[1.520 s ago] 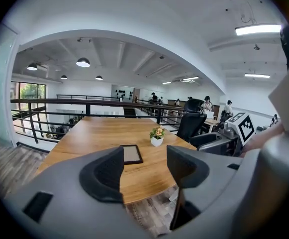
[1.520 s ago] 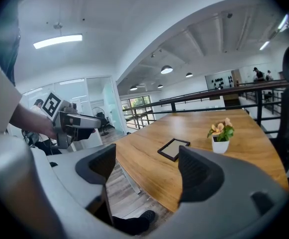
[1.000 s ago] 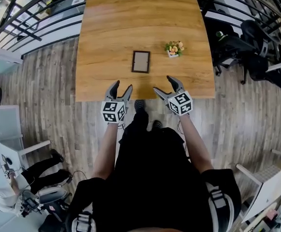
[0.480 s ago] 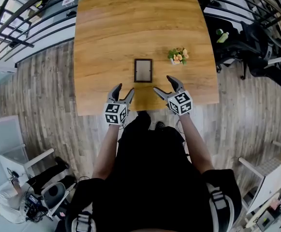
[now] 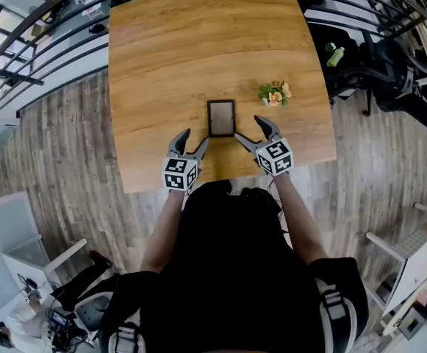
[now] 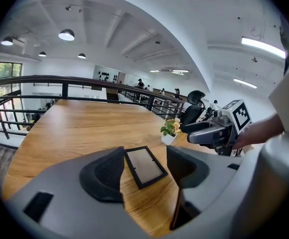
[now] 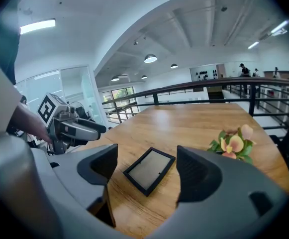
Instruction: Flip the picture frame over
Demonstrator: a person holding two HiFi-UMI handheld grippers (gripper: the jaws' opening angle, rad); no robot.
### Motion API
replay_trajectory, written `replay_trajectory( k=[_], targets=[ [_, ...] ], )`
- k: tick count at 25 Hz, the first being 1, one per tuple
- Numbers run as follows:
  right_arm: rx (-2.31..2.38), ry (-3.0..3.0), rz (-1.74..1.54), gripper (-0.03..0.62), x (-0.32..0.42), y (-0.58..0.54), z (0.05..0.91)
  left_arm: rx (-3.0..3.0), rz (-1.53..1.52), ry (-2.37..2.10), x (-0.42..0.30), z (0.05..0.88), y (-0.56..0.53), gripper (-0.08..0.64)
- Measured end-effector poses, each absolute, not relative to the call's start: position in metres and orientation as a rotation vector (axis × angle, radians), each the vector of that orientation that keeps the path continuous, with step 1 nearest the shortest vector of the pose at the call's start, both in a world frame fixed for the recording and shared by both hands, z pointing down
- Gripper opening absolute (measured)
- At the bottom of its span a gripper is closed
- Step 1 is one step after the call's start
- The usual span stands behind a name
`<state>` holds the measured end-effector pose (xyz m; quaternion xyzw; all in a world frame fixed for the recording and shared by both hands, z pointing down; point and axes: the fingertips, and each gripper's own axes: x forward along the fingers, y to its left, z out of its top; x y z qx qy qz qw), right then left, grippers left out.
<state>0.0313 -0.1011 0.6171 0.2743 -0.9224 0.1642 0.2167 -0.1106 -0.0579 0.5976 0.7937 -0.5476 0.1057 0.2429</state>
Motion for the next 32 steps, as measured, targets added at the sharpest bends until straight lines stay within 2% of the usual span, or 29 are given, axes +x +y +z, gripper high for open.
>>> replay_trajectory(
  k=[32],
  targets=[
    [0.825,-2.472,0.537,0.356,0.033,-0.115,0.642,2.124,0.436,-1.350,-0.092,0.662,-0.085,0.279]
  ],
)
